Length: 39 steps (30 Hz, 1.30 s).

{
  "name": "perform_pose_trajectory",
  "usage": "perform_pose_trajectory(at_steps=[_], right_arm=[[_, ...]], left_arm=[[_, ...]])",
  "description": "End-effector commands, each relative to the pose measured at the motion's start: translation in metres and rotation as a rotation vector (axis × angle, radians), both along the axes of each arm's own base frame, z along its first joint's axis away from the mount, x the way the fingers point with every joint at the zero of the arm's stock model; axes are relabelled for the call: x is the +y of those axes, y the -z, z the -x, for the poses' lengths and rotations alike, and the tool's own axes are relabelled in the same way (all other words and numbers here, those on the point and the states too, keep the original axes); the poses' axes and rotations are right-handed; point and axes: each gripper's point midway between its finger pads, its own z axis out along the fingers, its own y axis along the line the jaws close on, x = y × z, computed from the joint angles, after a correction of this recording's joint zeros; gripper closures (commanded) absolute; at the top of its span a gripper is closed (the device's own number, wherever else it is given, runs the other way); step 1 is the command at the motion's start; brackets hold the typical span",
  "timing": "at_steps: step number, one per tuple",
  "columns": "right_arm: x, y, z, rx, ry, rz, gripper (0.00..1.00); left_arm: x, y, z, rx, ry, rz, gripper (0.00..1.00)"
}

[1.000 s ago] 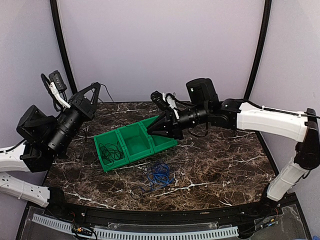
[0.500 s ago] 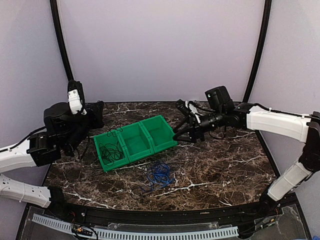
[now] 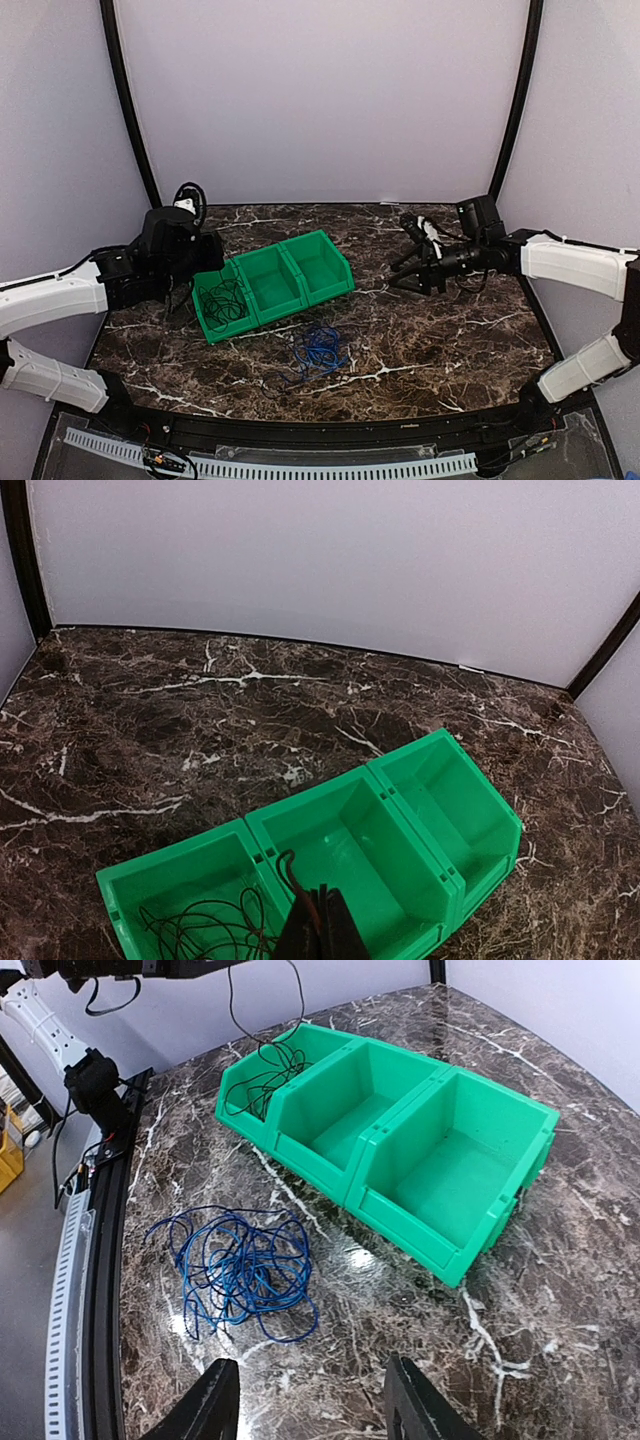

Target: Untangle the cables

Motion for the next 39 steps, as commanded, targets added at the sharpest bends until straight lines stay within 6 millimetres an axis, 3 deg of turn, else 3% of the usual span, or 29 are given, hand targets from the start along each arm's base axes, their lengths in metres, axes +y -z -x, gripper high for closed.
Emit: perform_pose_trajectory(at_steps=[1,8,14,19,26,33,39], right_arm=[[-0.006,-0.021,-0.010,-0.107,0.015,-0.060,0.48],[-0.010,-0.020,-0.012,-0.136,0.022,-0.052,0.48],[-0.012,-0.018,-0.011,-0.150,0.019,-0.046,0.48],[-0.012,-0.018,-0.011,-0.157,0.018,-0.041,0.47],[-0.011,-0.015,-0.010,-0.150,-0.002,-0.035,0.47],[-0.012,-0.016,-0.009,-0.161,-0.003,-0.033,0.47],[-0.013,-0.017,-0.008,-0.176,-0.004,-0.029,0.47]], left_arm=[[0.000,0.024,-0.004,0.057,-0.003,0.020,1.00],[0.006,0.070,-0.006,0.156,-0.047,0.029,1.00],[0.009,0.121,-0.008,0.275,-0.047,0.035,1.00],[-0.001,0.143,0.001,0.374,0.005,0.063,1.00],[0.008,0.169,0.007,0.465,-0.006,0.024,1.00],[0.007,0.170,0.002,0.508,0.014,0.007,1.00],[0.008,0.121,0.001,0.411,0.056,0.006,0.94]])
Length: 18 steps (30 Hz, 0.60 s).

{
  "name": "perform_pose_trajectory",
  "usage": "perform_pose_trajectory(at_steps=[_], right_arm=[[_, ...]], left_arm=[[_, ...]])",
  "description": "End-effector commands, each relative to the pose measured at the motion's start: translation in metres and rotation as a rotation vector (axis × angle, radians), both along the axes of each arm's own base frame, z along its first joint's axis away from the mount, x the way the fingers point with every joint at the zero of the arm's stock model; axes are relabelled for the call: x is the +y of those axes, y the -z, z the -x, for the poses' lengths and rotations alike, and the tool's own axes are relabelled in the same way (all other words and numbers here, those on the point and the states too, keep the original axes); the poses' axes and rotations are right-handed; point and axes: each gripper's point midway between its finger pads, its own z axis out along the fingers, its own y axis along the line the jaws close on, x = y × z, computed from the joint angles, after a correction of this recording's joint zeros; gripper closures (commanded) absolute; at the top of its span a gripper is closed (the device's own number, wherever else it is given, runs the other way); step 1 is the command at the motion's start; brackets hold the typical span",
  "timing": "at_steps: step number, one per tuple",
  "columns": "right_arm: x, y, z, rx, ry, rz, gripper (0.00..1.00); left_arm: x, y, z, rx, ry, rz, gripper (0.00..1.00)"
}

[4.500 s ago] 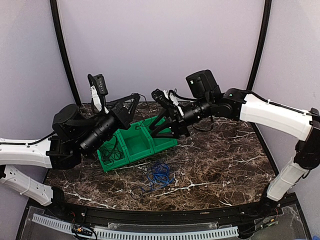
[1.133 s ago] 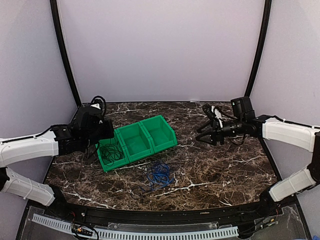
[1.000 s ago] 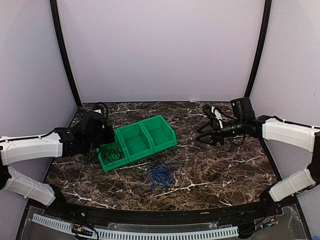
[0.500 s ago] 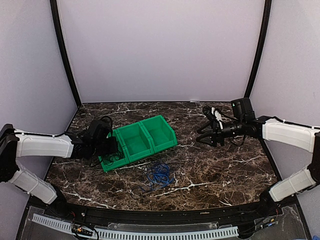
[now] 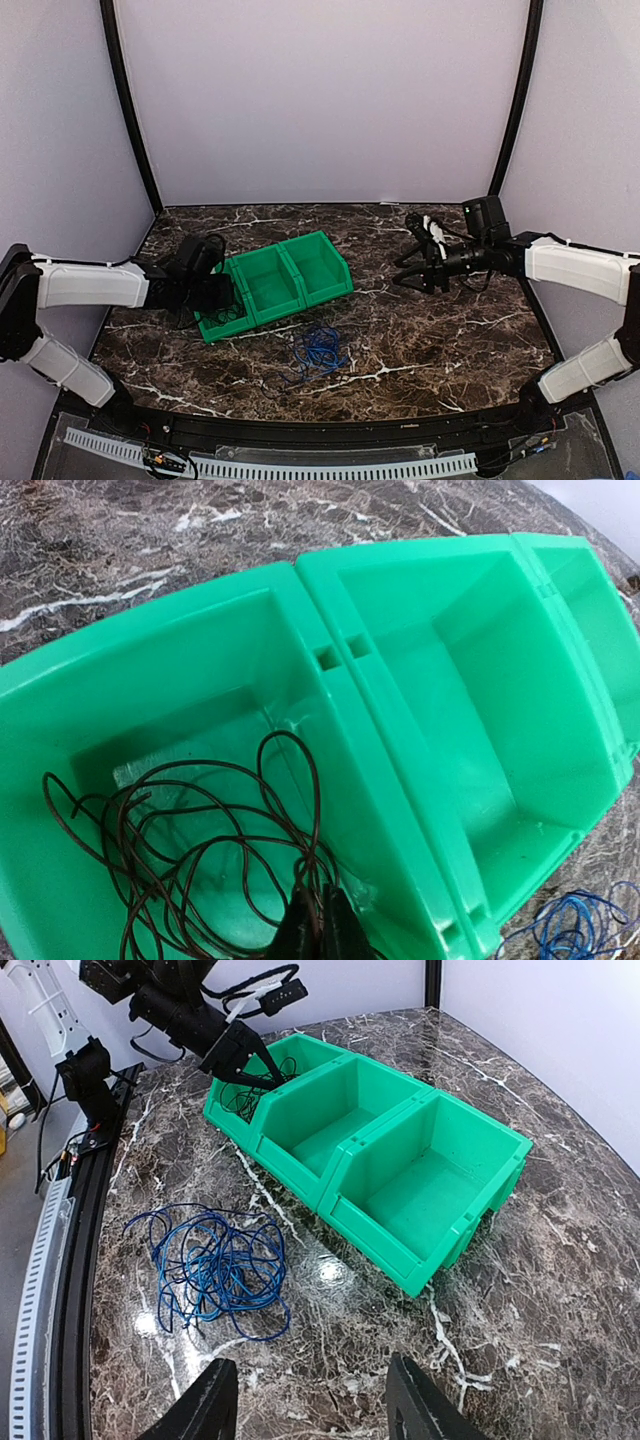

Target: Untangle the cables

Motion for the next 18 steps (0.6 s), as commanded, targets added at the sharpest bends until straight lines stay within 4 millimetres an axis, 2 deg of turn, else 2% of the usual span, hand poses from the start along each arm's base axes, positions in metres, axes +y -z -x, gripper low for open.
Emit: perform_pose_trajectory(at_steps=[1,3,4,5,6,7,8,10,12,14,15,16,17,18], right_arm=[[-0.002,-0.011,0.001,-0.051,-0.006,-0.014,0.48],[-0.001,-0.010,0.001,-0.050,-0.008,-0.013,0.48],[-0.001,-0.010,0.001,-0.049,-0.009,-0.013,0.47],[-0.001,-0.009,0.000,-0.049,-0.008,-0.012,0.47],[-0.001,-0.009,0.000,-0.050,-0.009,-0.011,0.47],[-0.001,-0.010,0.000,-0.050,-0.008,-0.011,0.47],[-0.001,-0.010,0.000,-0.049,-0.007,-0.010,0.47],[-0.002,-0.009,0.000,-0.050,-0.007,-0.010,0.47],[-0.001,-0.009,0.001,-0.051,-0.009,-0.011,0.47],[-0.002,-0.008,0.000,-0.051,-0.007,-0.007,0.47],[-0.002,-0.008,0.000,-0.052,-0.006,-0.005,0.47],[-0.002,-0.008,-0.001,-0.053,-0.005,-0.004,0.47],[-0.002,-0.007,-0.001,-0.053,-0.005,-0.001,0.47],[-0.002,-0.006,-0.001,-0.052,-0.005,0.000,0.47]], left_arm=[[0.002,-0.050,0.000,-0.087,0.039,0.015,0.92],[0.005,-0.066,0.001,-0.115,0.041,0.014,0.85],[0.007,-0.076,0.003,-0.128,0.043,0.015,0.79],[0.010,-0.077,0.006,-0.119,0.044,-0.001,0.75],[0.012,-0.086,0.005,-0.136,0.047,-0.011,0.66],[0.018,-0.084,0.009,-0.112,0.041,-0.039,0.61],[0.022,-0.092,0.008,-0.125,0.023,-0.060,0.52],[0.029,-0.096,0.011,-0.112,0.014,-0.094,0.46],[0.028,-0.098,0.013,-0.110,0.024,-0.088,0.45],[0.019,-0.100,0.015,-0.112,0.064,-0.041,0.46],[0.009,-0.108,0.013,-0.149,0.106,-0.007,0.49],[-0.008,-0.108,0.019,-0.140,0.189,0.057,0.50],[-0.021,-0.121,0.018,-0.195,0.247,0.101,0.51],[-0.035,-0.121,0.026,-0.192,0.324,0.154,0.51]])
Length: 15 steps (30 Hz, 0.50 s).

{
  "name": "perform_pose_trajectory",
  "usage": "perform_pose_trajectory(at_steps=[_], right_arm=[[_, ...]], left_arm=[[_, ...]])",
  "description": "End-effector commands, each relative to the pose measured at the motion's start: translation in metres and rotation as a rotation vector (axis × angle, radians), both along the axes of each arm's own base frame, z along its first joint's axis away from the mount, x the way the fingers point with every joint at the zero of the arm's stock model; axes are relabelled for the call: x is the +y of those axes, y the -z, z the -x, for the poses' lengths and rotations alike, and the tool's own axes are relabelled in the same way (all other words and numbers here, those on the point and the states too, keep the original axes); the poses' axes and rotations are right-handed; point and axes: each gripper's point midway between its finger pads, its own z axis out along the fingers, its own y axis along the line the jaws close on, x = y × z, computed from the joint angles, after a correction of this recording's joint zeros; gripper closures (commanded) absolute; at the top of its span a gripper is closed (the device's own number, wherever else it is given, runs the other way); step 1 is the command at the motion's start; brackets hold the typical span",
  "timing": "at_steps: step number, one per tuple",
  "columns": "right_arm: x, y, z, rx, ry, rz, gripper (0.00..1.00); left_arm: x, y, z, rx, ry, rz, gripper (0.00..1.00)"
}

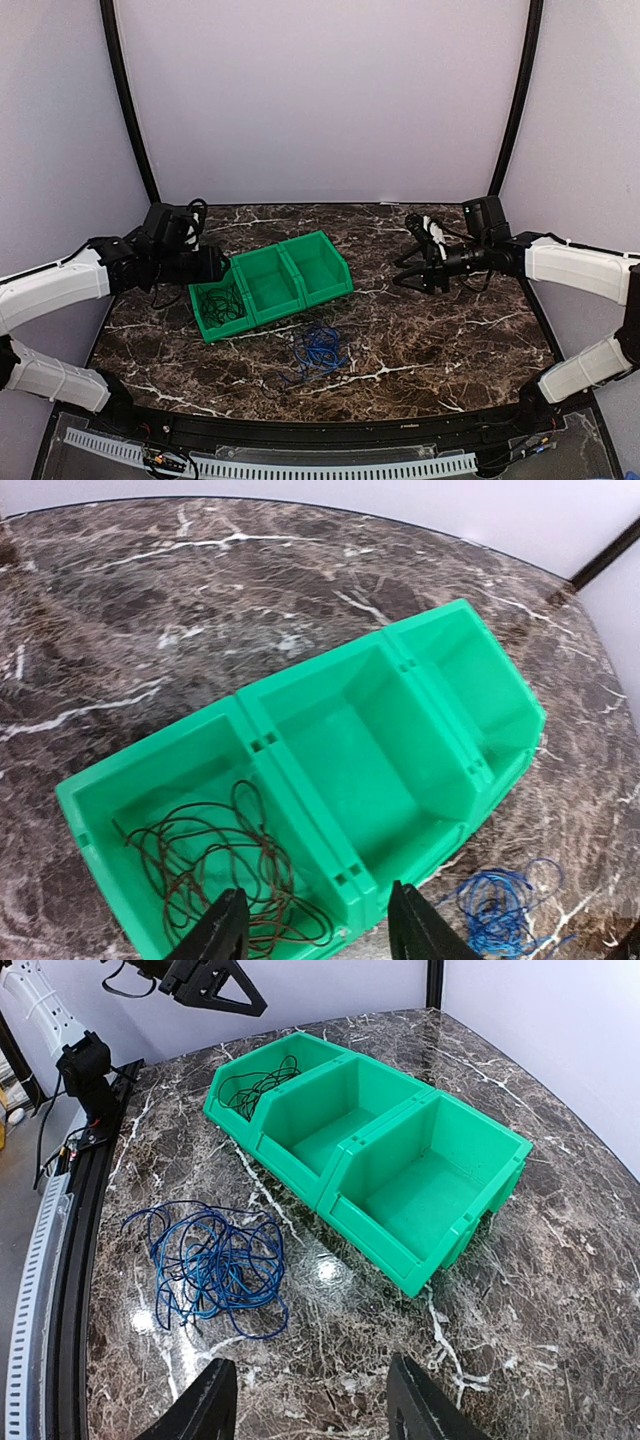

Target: Untangle the cables

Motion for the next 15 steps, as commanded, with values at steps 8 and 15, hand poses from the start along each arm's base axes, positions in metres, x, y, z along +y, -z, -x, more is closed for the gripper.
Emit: perform_pose_trajectory(at_steps=[8,15], right_arm=[[-0.002,0.011,-0.004,-0.022,-0.009,0.039,0.48],[0.003,0.029,0.001,-0.014,-0.049,0.095,0.48]], left_arm=[[-0.120,-0.048,0.055,-0.210,0.575,0.172,0.48],[-0.165,0.001,0.053,-0.062,0.619,0.114,0.45]])
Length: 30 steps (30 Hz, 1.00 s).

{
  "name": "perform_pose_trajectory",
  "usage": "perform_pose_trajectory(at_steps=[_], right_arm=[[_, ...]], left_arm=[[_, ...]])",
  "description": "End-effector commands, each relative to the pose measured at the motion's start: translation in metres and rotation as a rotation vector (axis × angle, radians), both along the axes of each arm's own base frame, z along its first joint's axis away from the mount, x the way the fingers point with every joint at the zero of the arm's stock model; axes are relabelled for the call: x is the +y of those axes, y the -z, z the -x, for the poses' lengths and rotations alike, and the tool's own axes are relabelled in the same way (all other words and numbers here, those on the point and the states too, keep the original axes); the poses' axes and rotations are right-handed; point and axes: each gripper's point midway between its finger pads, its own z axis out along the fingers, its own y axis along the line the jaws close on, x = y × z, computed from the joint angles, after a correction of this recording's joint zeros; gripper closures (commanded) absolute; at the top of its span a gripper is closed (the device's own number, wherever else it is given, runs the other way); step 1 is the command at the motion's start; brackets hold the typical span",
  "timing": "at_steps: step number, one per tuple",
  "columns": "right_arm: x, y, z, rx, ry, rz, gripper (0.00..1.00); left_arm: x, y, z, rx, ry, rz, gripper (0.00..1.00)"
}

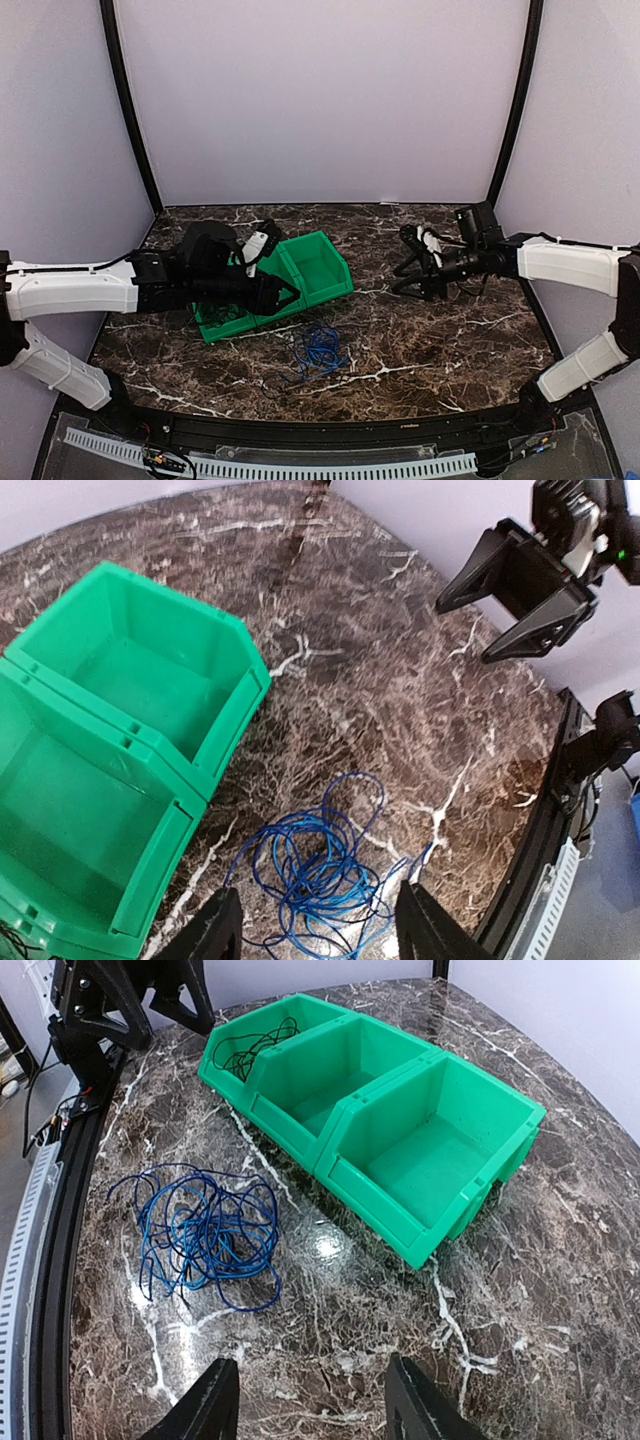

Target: Untangle the cables

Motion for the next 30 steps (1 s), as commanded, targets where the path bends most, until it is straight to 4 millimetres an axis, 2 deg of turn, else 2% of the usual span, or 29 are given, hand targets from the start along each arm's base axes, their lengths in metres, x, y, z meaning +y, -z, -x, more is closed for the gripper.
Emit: perform_pose_trajectory(at_steps=[1,2,3,4,10,12,23,28,30], right_arm=[[0.005,0.005,0.003,-0.021,-0.033,0.033,0.48],[0.006,0.006,0.004,-0.023,-0.037,0.037,0.48],[0.007,0.006,0.005,-0.025,-0.040,0.040,0.48],[0.007,0.008,0.005,-0.025,-0.042,0.045,0.49],[0.011,0.014,0.008,-0.031,-0.058,0.070,0.49],[0.012,0.015,0.009,-0.035,-0.062,0.076,0.48],[0.017,0.019,0.014,-0.042,-0.083,0.097,0.48],[0.017,0.019,0.014,-0.044,-0.084,0.099,0.48],[0.017,0.018,0.014,-0.045,-0.083,0.098,0.48]], left_arm=[[-0.019,0.035,-0.010,0.080,0.009,-0.095,0.45],[-0.024,0.032,-0.014,0.072,0.006,-0.107,0.45],[-0.026,0.049,-0.012,0.099,0.017,-0.163,0.45],[-0.031,0.046,-0.015,0.094,0.014,-0.168,0.45],[-0.049,0.088,-0.016,0.240,0.047,-0.261,0.45],[-0.055,0.093,-0.015,0.274,0.048,-0.245,0.46],[-0.065,0.100,-0.016,0.309,0.054,-0.257,0.48],[-0.063,0.086,-0.019,0.218,0.095,-0.310,0.47],[-0.053,0.077,-0.024,0.132,0.107,-0.374,0.46]])
